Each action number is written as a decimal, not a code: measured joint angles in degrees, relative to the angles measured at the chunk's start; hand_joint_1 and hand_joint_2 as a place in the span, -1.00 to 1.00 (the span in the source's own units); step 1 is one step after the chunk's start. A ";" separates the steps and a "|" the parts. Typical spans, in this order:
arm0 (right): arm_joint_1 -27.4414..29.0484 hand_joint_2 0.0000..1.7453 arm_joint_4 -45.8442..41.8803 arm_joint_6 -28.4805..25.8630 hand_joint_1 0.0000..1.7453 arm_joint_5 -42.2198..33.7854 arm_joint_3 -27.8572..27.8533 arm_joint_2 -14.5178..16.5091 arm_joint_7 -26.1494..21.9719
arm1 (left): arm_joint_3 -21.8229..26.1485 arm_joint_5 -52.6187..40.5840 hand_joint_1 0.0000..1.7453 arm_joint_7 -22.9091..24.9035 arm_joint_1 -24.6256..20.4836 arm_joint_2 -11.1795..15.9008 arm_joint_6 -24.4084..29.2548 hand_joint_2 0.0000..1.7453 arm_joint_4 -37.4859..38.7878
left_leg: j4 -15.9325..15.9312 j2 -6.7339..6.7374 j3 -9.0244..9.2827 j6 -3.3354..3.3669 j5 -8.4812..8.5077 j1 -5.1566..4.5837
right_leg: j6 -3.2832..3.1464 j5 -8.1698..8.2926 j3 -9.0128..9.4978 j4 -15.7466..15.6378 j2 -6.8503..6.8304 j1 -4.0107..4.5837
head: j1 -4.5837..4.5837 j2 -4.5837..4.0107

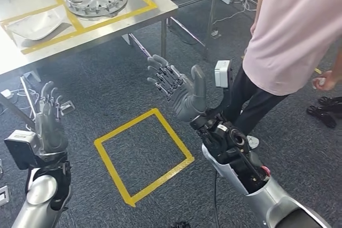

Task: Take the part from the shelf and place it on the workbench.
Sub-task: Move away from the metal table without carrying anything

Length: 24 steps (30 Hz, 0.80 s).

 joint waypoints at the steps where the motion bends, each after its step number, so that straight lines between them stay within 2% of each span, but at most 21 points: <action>1: 0.04 -1.00 0.03 -0.04 -1.00 0.00 0.02 -0.01 0.01 | 0.00 0.00 -1.00 0.01 0.00 -0.04 0.00 -1.00 0.17 | 0.05 0.59 0.03 -0.06 -0.10 0.02 | 0.15 0.82 0.33 -0.42 -0.19 -0.14 | 0.19 0.00; 2: 0.05 -1.00 0.06 -0.09 -1.00 0.00 0.01 -0.01 0.02 | 0.00 0.00 -1.00 0.01 -0.01 -0.09 0.00 -1.00 0.33 | 0.12 1.15 0.12 -0.20 -0.23 0.05 | 0.24 2.56 1.74 -3.10 -0.59 -0.24 | 0.44 0.00; 4: -0.02 -1.00 0.07 -0.14 -1.00 0.00 0.00 -0.02 0.01 | 0.00 0.00 -1.00 -0.01 -0.03 -0.19 0.00 -1.00 0.49 | 0.29 2.15 0.37 -0.68 -0.58 -0.09 | 0.13 5.97 5.73 -11.03 -3.00 0.04 | 1.00 0.00; 5: -0.10 -1.00 0.07 -0.14 -1.00 0.00 0.02 -0.02 -0.01 | 0.00 0.00 -1.00 -0.03 -0.05 -0.22 0.00 -1.00 0.53 | 0.41 2.63 0.41 -0.96 -0.74 -0.28 | -0.19 6.72 7.28 -14.04 -4.17 0.28 | 1.23 0.00; 6: -0.13 -1.00 0.07 -0.13 -1.00 0.00 0.04 -0.02 -0.02 | 0.00 0.00 -1.00 -0.04 -0.07 -0.24 0.00 -1.00 0.54 | 0.49 3.15 0.43 -1.24 -0.83 -0.48 | -0.56 6.84 8.04 -15.62 -4.91 0.56 | 1.21 0.00; 8: -0.05 -1.00 0.06 -0.14 -1.00 0.00 0.02 -0.04 -0.03 | 0.00 0.00 -1.00 -0.08 -0.11 -0.27 0.00 -1.00 0.57 | 0.56 4.47 0.48 -1.76 -0.95 -0.70 | -1.44 6.63 8.24 -16.13 -4.08 0.74 | 0.84 0.00; 9: 0.03 -1.00 0.03 -0.14 -1.00 0.00 0.01 -0.05 -0.03 | 0.00 0.00 -1.00 -0.08 -0.15 -0.27 0.00 -1.00 0.58 | 0.78 4.48 0.54 -2.10 -1.26 -0.58 | -1.79 6.76 8.22 -16.21 -3.34 0.68 | 0.61 0.00; 10: 0.00 -1.00 -0.01 -0.13 -1.00 0.00 -0.01 -0.05 -0.05 | 0.00 0.00 -1.00 -0.11 -0.21 -0.27 0.00 -1.00 0.58 | 1.65 3.66 0.30 -2.38 -2.00 -0.40 | -2.14 6.91 8.27 -16.34 -2.65 0.56 | 0.48 0.00; 11: -0.09 -1.00 -0.05 -0.12 -1.00 0.00 -0.01 -0.05 -0.06 | 0.00 0.00 -1.00 -0.13 -0.25 -0.27 0.00 -1.00 0.59 | 3.66 2.25 -0.51 -2.62 -3.28 -0.20 | -2.49 7.06 8.35 -16.50 -1.99 0.43 | 0.29 0.00; 13: -0.13 -1.00 -0.07 -0.11 -1.00 0.00 0.04 -0.04 -0.07 | 0.00 0.01 -1.00 -0.16 -0.17 -0.25 0.00 -1.00 0.63 | 11.31 -0.83 -4.21 -2.86 -6.90 0.00 | -2.96 7.23 8.31 -16.58 -0.67 0.31 | -0.53 0.00; 14: -0.02 -1.00 -0.06 -0.11 -1.00 0.00 0.07 -0.04 -0.03 | 0.00 0.01 -1.00 -0.16 -0.03 -0.23 0.00 -1.00 0.67 | 15.34 -1.45 -6.36 -2.90 -8.28 0.00 | -3.10 7.25 8.27 -16.58 0.07 0.32 | -0.92 0.00; 15: 0.09 -1.00 -0.04 -0.11 -1.00 0.00 0.10 -0.04 -0.02 | 0.00 0.02 -1.00 -0.16 0.11 -0.21 0.00 -1.00 0.73 | 17.96 -1.73 -7.93 -2.92 -8.70 0.00 | -3.16 7.27 8.25 -16.57 0.86 0.35 | -1.23 0.00; 16: 0.15 -1.00 -0.03 -0.11 -1.00 0.00 0.13 -0.04 0.00 | 0.00 0.04 -1.00 -0.16 0.20 -0.19 0.00 -1.00 0.78 | 18.27 -1.84 -8.42 -2.88 -7.95 0.00 | -3.19 7.28 8.26 -16.54 1.66 0.36 | -1.44 0.00; 17: 0.16 -1.00 -0.03 -0.11 -1.00 0.00 0.15 -0.04 0.02 | 0.00 0.05 -1.00 -0.16 0.24 -0.17 0.00 -1.00 0.82 | 16.13 -2.01 -7.73 -2.76 -6.13 0.03 | -3.18 7.28 8.30 -16.49 2.46 0.36 | -1.60 0.00; 18: 0.14 -1.00 -0.03 -0.13 -1.00 0.00 0.17 -0.04 0.02 | 0.00 0.06 -1.00 -0.16 0.22 -0.16 0.00 -1.00 0.85 | 12.22 -2.62 -6.13 -2.61 -3.76 0.09 | -3.12 7.24 8.32 -16.39 3.22 0.33 | -1.78 0.00; 20: 0.10 -1.00 -0.05 -0.20 -1.00 0.01 0.19 -0.04 0.05 | 0.00 0.07 -1.00 -0.12 0.18 -0.13 -0.05 -1.00 0.85 | 4.48 -4.76 -2.77 -2.30 -0.57 0.34 | -2.75 7.10 8.07 -16.03 4.62 0.45 | -2.05 0.00; 21: 0.09 -1.00 -0.07 -0.24 -1.00 0.01 0.19 -0.04 0.09 | 0.00 0.07 -1.00 -0.07 0.21 -0.11 -0.11 -1.00 0.84 | 2.38 -5.50 -1.87 -2.19 -0.04 0.39 | -2.46 7.07 7.87 -15.90 5.23 0.45 | -2.00 0.00; 22: 0.09 -1.00 -0.08 -0.27 -1.00 0.02 0.19 -0.04 0.14 | 0.00 0.07 -1.00 0.00 0.22 -0.10 -0.20 -1.00 0.84 | 1.63 -5.67 -1.52 -2.04 -0.14 0.35 | -2.10 7.09 7.68 -15.90 5.81 0.44 | -1.93 0.00; 23: 0.12 -1.00 -0.09 -0.30 -1.00 0.03 0.16 -0.05 0.20 | 0.00 0.05 -1.00 0.05 0.20 -0.09 -0.27 -1.00 0.83 | 1.49 -5.14 -1.46 -1.87 -0.12 0.31 | -1.74 7.17 7.54 -15.99 6.39 0.32 | -1.86 0.00; 24: 0.17 -1.00 -0.11 -0.32 -1.00 0.04 0.11 -0.05 0.27 | 0.00 0.03 -1.00 0.11 0.14 -0.12 -0.34 -1.00 0.83 | 1.34 -4.55 -1.36 -1.59 -0.06 0.31 | -1.40 7.14 7.41 -15.98 6.42 0.22 | -1.81 0.00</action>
